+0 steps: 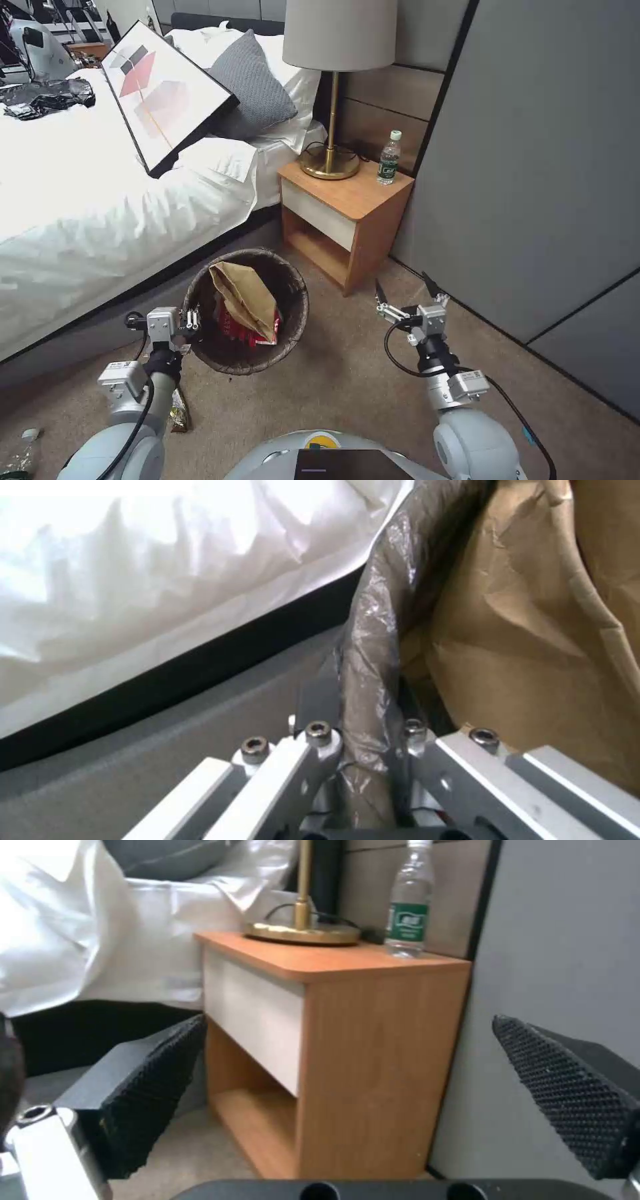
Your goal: Pick up the trash bin, then pick up the garbage from the floor and place it into the trash bin.
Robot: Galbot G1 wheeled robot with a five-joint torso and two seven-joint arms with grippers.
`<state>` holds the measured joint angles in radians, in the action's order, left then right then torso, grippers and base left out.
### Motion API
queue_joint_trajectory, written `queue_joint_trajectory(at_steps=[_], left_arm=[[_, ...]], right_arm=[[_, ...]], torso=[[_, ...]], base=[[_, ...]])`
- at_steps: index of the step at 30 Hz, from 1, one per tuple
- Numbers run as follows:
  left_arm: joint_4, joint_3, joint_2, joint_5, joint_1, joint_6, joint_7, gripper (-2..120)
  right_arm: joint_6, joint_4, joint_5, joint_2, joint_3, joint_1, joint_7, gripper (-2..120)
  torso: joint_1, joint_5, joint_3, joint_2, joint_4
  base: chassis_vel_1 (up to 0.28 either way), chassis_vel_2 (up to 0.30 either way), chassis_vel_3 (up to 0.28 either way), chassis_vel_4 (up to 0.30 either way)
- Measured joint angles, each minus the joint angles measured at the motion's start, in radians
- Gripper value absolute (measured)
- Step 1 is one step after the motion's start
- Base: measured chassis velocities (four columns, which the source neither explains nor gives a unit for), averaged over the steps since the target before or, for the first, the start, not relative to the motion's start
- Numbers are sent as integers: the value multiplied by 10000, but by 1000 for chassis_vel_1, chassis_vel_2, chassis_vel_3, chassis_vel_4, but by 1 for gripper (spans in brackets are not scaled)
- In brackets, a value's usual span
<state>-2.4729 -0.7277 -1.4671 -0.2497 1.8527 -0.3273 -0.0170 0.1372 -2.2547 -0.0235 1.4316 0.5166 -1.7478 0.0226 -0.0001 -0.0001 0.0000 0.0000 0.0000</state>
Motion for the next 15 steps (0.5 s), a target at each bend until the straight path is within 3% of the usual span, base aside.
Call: queue_joint_trajectory(at_steps=[15], left_arm=[[-39, -10, -82, 33, 40, -36, 77, 0]], right_arm=[[-255, 42, -289, -250, -93, 184, -98, 100]], torso=[[0, 1, 0, 0, 1]], base=[[0, 0, 0, 0]])
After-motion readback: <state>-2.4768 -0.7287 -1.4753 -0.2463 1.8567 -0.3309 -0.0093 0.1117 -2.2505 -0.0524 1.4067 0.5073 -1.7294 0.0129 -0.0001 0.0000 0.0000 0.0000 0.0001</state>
